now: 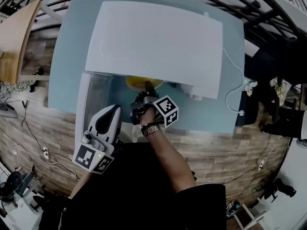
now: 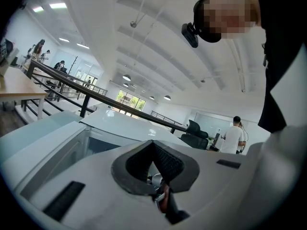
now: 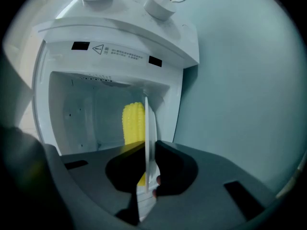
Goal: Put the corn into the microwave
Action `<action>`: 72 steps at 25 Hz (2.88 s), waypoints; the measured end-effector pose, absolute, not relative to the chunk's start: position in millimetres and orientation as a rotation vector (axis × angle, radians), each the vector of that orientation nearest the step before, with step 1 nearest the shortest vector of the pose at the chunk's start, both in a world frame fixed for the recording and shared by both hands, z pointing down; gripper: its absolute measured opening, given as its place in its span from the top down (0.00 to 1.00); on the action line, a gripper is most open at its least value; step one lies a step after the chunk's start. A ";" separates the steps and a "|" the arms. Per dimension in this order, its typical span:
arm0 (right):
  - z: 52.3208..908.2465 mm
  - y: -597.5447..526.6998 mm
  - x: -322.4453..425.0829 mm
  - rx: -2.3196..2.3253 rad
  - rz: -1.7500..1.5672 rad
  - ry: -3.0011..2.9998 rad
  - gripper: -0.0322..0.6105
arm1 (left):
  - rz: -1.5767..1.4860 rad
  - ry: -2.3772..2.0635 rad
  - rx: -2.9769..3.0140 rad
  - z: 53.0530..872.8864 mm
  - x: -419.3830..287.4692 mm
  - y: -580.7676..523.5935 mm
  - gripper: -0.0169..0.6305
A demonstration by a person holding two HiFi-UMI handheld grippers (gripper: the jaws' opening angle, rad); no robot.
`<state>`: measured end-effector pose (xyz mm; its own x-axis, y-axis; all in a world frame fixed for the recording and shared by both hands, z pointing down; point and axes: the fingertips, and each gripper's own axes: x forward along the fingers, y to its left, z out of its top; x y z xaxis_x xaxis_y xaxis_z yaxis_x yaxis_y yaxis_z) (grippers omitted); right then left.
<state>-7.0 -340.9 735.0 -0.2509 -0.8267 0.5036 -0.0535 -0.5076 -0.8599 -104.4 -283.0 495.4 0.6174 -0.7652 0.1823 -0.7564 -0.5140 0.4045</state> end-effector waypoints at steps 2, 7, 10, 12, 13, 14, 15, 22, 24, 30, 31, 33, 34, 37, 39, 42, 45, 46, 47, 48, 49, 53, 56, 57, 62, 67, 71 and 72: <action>736.9 -342.8 -6.0 -1.463 -1.807 1.093 0.90 | -0.027 -1.206 2.389 497.2 -105.3 -283.0 0.97; 745.2 -344.1 -4.9 -1.528 -1.810 1.092 0.90 | -0.028 -1.214 2.369 502.4 -106.3 -282.6 0.97; 747.6 -347.9 -5.8 -1.521 -1.819 1.096 0.90 | -0.026 -1.211 2.372 502.4 -105.3 -283.1 0.97; 748.4 -352.3 -7.8 -1.503 -1.830 1.100 0.90 | -0.028 -1.212 2.368 503.2 -105.0 -284.4 0.97; 749.3 -354.0 -8.2 -1.502 -1.839 1.096 0.90 | -0.029 -1.212 2.366 503.6 -104.2 -285.1 0.97; 750.2 -354.9 -7.8 -1.509 -1.847 1.089 0.90 | -0.028 -1.211 2.365 504.1 -103.0 -285.4 0.97; 750.6 -355.6 -6.9 -1.521 -1.850 1.086 0.90 | -0.026 -1.209 2.366 504.5 -101.5 -285.4 0.97; 748.7 -358.8 -10.2 -1.590 -1.866 1.126 0.89 | -0.020 -1.205 2.367 505.8 -98.1 -282.6 0.97; 750.0 -359.6 -12.2 -1.594 -1.882 1.127 0.87 | -0.020 -1.204 2.361 507.1 -96.5 -281.5 0.97; 754.1 -366.0 -17.0 -1.587 -1.907 1.126 0.84 | -0.022 -1.200 2.354 509.1 -96.2 -281.1 0.97; 754.5 -367.5 -18.2 -1.588 -1.912 1.129 0.83 | -0.024 -1.203 2.351 509.2 -97.2 -281.9 0.97; 755.3 -369.8 -20.2 -1.589 -1.924 1.136 0.82 | -0.026 -1.206 2.347 508.9 -98.4 -283.2 0.97; 755.6 -370.4 -20.7 -1.591 -1.927 1.140 0.81 | -0.026 -1.206 2.347 508.8 -98.5 -283.5 0.97; 755.1 -371.3 -21.3 -1.594 -1.930 1.163 0.80 | -0.026 -1.205 2.349 508.9 -98.3 -284.6 0.97; 754.4 -371.5 -21.9 -1.588 -1.929 1.188 0.80 | -0.026 -1.203 2.349 509.0 -98.2 -285.0 0.97; 753.0 -371.4 -23.5 -1.569 -1.927 1.228 0.78 | -0.020 -1.197 2.356 509.3 -96.9 -284.2 0.97; 752.1 -368.6 -24.4 -1.545 -1.931 1.242 0.72 | -0.015 -1.192 2.359 510.1 -94.8 -283.0 0.97; 751.6 -367.2 -24.4 -1.543 -1.929 1.247 0.72 | -0.016 -1.191 2.359 509.9 -94.5 -282.6 0.97; 750.8 -365.7 -24.4 -1.542 -1.926 1.252 0.72 | -0.017 -1.190 2.360 509.6 -94.4 -282.1 0.97; 749.9 -364.0 -24.2 -1.543 -1.923 1.256 0.71 | -0.019 -1.190 2.361 509.3 -94.4 -281.4 0.97; 749.0 -361.8 -23.9 -1.546 -1.921 1.259 0.71 | -0.020 -1.190 2.362 509.0 -94.3 -280.5 0.97; 745.7 -348.7 -21.2 -1.559 -1.917 1.294 0.71 | -0.022 -1.188 2.365 508.5 -91.2 -275.7 0.97; 740.7 -338.0 -21.0 -1.549 -1.910 1.350 0.71 | -0.025 -1.187 2.371 507.4 -89.3 -272.3 0.97; 739.2 -334.2 -21.4 -1.546 -1.911 1.365 0.71 | -0.027 -1.188 2.371 506.9 -88.7 -271.3 0.97; 729.2 -317.7 -19.9 -1.523 -1.891 1.427 0.72 | -0.032 -1.188 2.377 505.0 -82.4 -263.6 0.97; 714.8 -300.8 -12.1 -1.544 -1.869 1.495 0.93 | -0.033 -1.191 2.386 505.4 -78.4 -255.1 0.97; 698.2 -292.3 -7.9 -1.514 -1.834 1.588 0.94 | -0.029 -1.198 2.397 505.3 -76.0 -248.7 0.97; 694.2 -289.8 -7.1 -1.511 -1.828 1.618 0.94 | -0.025 -1.200 2.401 505.6 -74.9 -247.3 0.97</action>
